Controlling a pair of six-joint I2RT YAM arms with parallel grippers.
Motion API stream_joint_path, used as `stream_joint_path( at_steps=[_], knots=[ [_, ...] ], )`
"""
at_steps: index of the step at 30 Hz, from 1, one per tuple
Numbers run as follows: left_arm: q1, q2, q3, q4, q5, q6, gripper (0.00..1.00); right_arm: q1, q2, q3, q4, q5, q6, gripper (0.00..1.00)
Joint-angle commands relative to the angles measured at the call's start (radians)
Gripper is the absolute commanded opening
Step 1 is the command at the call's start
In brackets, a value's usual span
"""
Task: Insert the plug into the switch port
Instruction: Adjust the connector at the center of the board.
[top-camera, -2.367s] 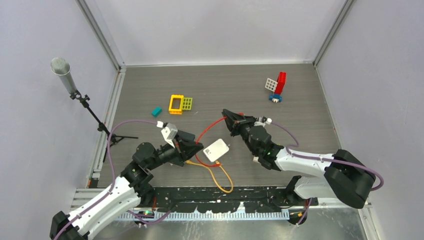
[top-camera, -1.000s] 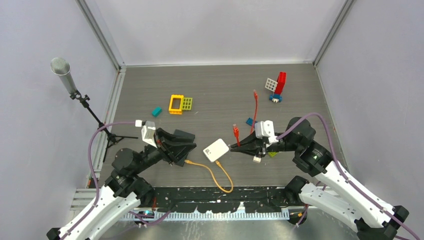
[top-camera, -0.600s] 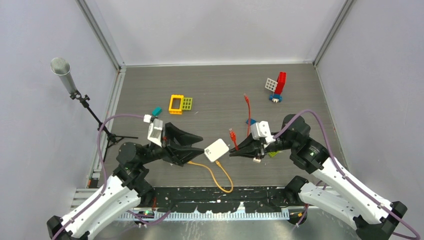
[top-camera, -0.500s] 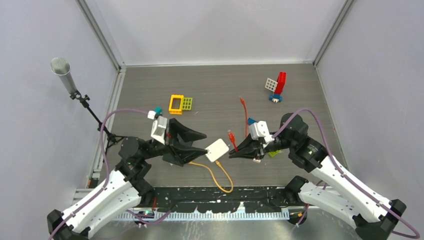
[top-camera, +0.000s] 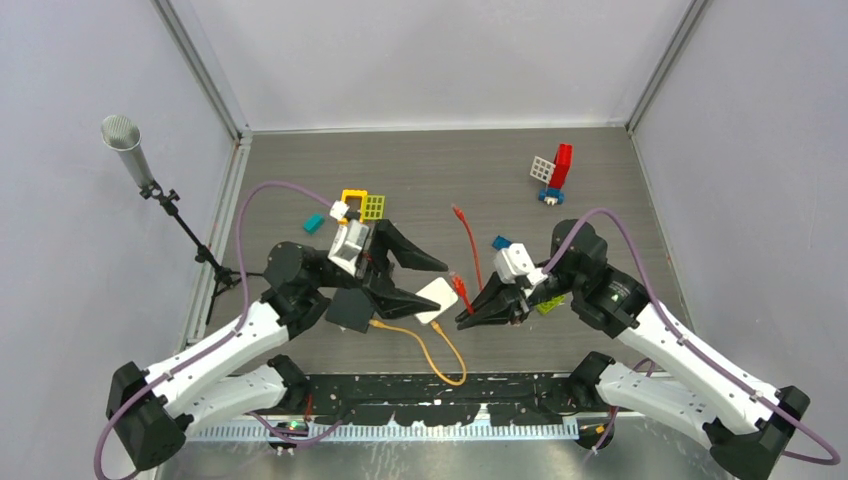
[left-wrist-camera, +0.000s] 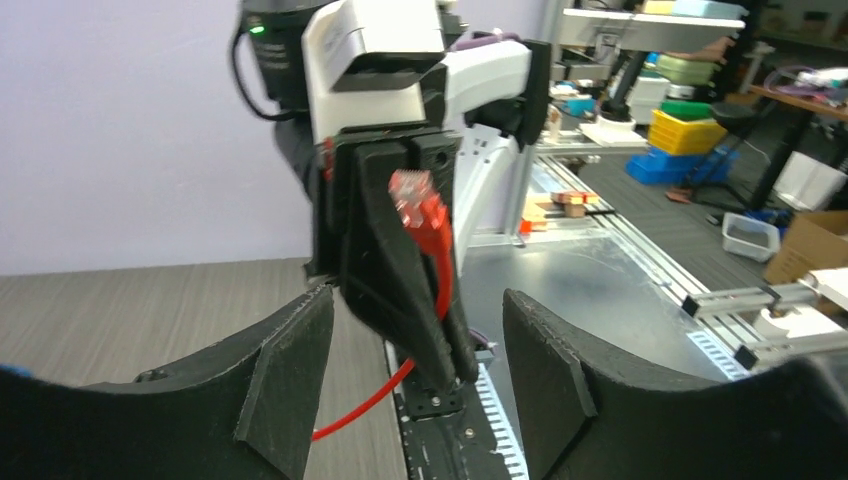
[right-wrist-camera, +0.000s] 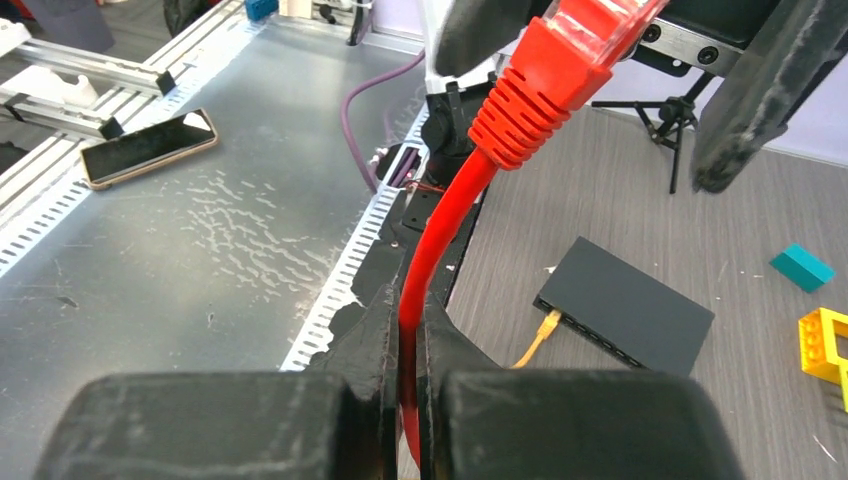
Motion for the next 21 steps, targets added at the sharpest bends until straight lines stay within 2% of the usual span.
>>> stream_joint_path(
  at_steps=[1,6,9,15,20,21],
  knots=[
    [-0.070,0.054,0.071,0.093,0.039,0.050,0.65,0.025,0.023,0.037,0.032,-0.025,-0.001,0.00],
    [-0.130,0.123,0.112,0.093,0.034,0.085,0.64,0.059,0.043,0.034,0.033,-0.010,-0.002,0.00],
    [-0.147,0.143,0.126,0.093,0.033,0.091,0.59,0.067,0.041,0.028,0.034,-0.003,-0.004,0.01],
    [-0.156,0.150,0.127,0.093,0.043,0.093,0.33,0.070,0.023,0.018,0.031,0.003,-0.004,0.00],
    [-0.160,0.147,0.123,0.093,0.055,0.089,0.00,0.071,0.005,0.010,0.019,0.015,-0.004,0.00],
    [-0.160,0.144,0.121,0.094,0.053,0.086,0.00,0.070,0.002,0.009,0.016,0.019,-0.003,0.01]
  ],
)
